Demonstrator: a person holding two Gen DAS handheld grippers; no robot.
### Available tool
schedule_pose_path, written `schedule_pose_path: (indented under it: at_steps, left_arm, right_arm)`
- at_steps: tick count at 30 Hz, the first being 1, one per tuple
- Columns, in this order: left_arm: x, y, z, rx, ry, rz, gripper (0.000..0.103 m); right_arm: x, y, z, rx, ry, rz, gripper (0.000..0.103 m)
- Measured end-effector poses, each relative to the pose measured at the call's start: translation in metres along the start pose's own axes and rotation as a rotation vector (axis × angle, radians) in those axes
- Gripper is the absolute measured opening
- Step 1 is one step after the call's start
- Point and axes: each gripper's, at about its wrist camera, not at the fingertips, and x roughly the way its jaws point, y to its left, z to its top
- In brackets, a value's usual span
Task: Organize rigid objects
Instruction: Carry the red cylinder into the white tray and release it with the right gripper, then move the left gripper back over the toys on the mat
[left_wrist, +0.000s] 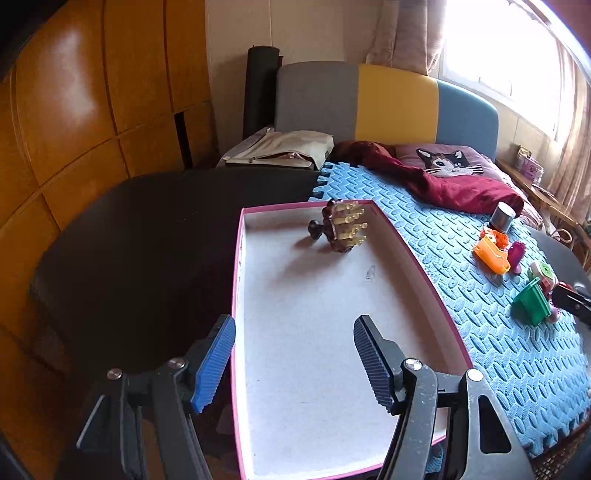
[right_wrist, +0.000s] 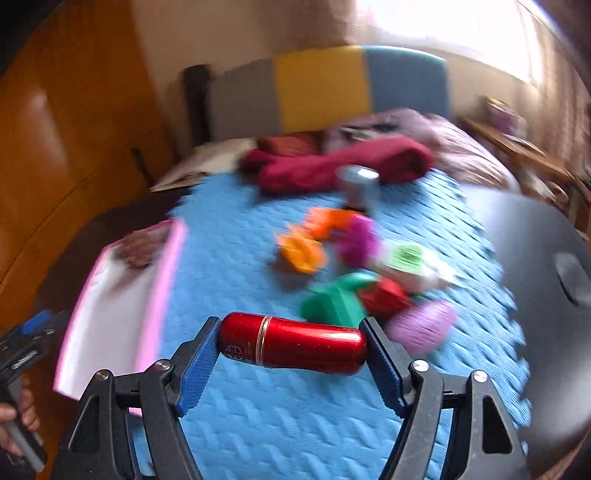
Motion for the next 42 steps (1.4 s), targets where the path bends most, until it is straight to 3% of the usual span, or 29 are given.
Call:
schedule_pose_path:
  at_steps: [9,15,22,30,42]
  left_arm:
    - [0.005,0.034,0.001,-0.076,0.012,0.029,0.067]
    - [0.007,0.064,0.002,-0.134,0.012,0.079,0.067]
    - [0.009,0.077,-0.001,-0.166,0.018,0.087,0.067]
    - [0.016,0.073,-0.004,-0.159,0.039,0.071,0.067]
    - [0.009,0.062,-0.003,-0.137,0.028,0.053,0.068]
  right_arm:
    - [0.043,0.091,0.016,-0.213,0.063,0.154,0.076]
    - [0.077,0.139,0.033,-0.310,0.102,0.205,0.076]
    - [0.120,0.175,0.044,-0.400,0.163,0.215,0.076]
    - [0.175,0.184,0.045,-0.444,0.225,0.142,0.077]
    - [0.138,0.156,0.052,-0.302,0.167,0.211,0.077]
